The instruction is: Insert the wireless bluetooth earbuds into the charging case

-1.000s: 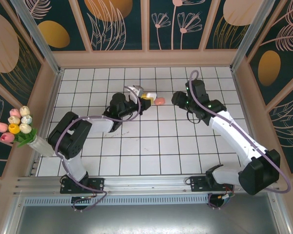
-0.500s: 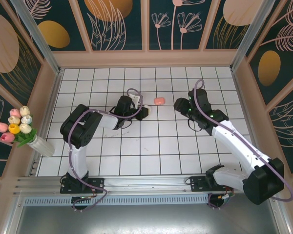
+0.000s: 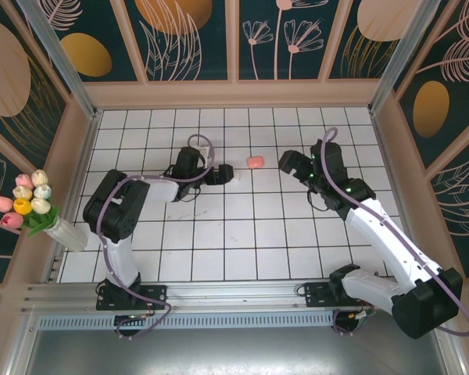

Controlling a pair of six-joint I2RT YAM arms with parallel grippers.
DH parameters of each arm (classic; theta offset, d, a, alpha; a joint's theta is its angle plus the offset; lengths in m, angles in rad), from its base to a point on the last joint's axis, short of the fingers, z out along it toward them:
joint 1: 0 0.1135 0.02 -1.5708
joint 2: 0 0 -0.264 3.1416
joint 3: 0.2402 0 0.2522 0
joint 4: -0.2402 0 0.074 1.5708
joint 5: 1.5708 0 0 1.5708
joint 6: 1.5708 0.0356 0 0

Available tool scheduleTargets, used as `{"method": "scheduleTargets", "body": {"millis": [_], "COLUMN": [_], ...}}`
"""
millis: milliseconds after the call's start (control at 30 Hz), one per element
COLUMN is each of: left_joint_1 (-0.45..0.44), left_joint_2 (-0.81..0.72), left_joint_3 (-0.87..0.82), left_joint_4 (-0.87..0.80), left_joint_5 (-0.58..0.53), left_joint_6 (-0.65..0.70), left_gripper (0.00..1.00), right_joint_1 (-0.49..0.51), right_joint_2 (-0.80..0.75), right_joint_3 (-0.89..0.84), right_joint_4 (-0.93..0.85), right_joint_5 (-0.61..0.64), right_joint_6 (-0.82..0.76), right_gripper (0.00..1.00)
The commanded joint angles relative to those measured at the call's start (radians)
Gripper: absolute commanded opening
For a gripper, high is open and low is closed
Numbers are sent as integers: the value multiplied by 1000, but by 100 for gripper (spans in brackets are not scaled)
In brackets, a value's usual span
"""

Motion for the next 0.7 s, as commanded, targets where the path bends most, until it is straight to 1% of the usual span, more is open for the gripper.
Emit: {"method": "scheduleTargets", "body": {"millis": [0,33,67,167,200,300,367,400,467,500,567,633,667], "left_joint_1": [46,55,63,69,68,71,82,98,142,160,191,205,208], "left_joint_2": [-139,-168,-229,-369,-427,-577,-650,-671,-686,-677,-627,-546,-500], "left_joint_3": [-11,-12,-17,-67,-112,-298,-426,-472,-546,-578,-645,-680,-694], "left_joint_4": [-156,-175,-190,-168,-116,136,311,357,410,434,548,657,739], "left_joint_5": [-102,-121,-153,-313,-367,-526,-642,-658,-686,-693,-707,-709,-716], "left_joint_6": [65,82,109,223,276,452,556,581,586,579,559,551,555], "left_gripper": [99,99,99,99,99,99,99,99,99,99,99,99,99], "right_joint_1": [-56,-69,-76,-79,-81,-103,-163,-199,-274,-297,-336,-353,-358], "right_joint_2": [-40,-41,-41,-65,-81,-131,-139,-137,-133,-126,-92,-44,-18], "right_joint_3": [40,40,31,-64,-128,-321,-411,-442,-526,-562,-634,-684,-713], "right_joint_4": [-21,-13,6,151,246,552,669,707,815,870,991,1097,1162], "right_joint_5": [73,95,145,339,402,473,464,445,347,331,301,285,273], "right_joint_6": [-66,-87,-115,-227,-273,-439,-491,-490,-511,-517,-542,-569,-589], "right_gripper": [99,99,99,99,99,99,99,99,99,99,99,99,99]}}
